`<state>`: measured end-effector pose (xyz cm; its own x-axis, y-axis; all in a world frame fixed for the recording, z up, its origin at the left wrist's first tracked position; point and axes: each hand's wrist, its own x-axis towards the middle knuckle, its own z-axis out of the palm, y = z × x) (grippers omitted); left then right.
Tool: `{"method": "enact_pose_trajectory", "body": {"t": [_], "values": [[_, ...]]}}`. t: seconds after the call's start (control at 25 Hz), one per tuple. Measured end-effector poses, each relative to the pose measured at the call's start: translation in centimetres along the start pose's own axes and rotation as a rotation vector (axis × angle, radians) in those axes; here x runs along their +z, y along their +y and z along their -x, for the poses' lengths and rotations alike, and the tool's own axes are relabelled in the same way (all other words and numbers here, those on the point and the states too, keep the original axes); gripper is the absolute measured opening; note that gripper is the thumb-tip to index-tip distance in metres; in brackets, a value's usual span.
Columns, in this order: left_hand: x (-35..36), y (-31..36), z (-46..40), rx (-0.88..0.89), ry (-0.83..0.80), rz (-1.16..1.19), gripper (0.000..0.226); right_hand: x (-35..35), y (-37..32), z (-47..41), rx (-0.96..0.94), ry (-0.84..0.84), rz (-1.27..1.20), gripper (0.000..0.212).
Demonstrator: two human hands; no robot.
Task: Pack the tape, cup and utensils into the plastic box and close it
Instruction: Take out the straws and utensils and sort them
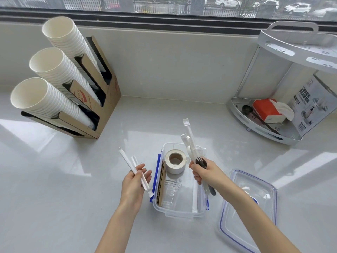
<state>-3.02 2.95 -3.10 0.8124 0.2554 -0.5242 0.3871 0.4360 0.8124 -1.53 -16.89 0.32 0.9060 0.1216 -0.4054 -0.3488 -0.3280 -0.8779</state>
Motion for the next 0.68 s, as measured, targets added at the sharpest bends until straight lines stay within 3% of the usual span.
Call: {"method": "enact_pose_trajectory", "body": {"t": [0.2,0.32,0.44,0.6,0.68], "values": [[1.4,1.4,0.6,0.075,-0.116,-0.088,0.037,0.8,-0.3,0.3,0.019,0.002,-0.195,0.013],[3.5,2.1,1.7,0.082,-0.245,-0.122,0.024,0.9,-0.5,0.8,-0.004,-0.035,-0.282,0.015],[5.5,2.0,2.2,0.121,-0.388,-0.211,0.016,1.0,-0.7,1.3,-0.025,-0.113,-0.375,0.022],[6.4,1.5,1.9,0.056,-0.545,-0.230,0.034,0.7,-1.3,2.3,0.015,-0.248,-0.545,0.026],[6.5,1.6,2.1,0.053,-0.621,-0.250,0.030,0.5,-1.4,2.5,0.057,-0.312,-0.620,0.029]]}}
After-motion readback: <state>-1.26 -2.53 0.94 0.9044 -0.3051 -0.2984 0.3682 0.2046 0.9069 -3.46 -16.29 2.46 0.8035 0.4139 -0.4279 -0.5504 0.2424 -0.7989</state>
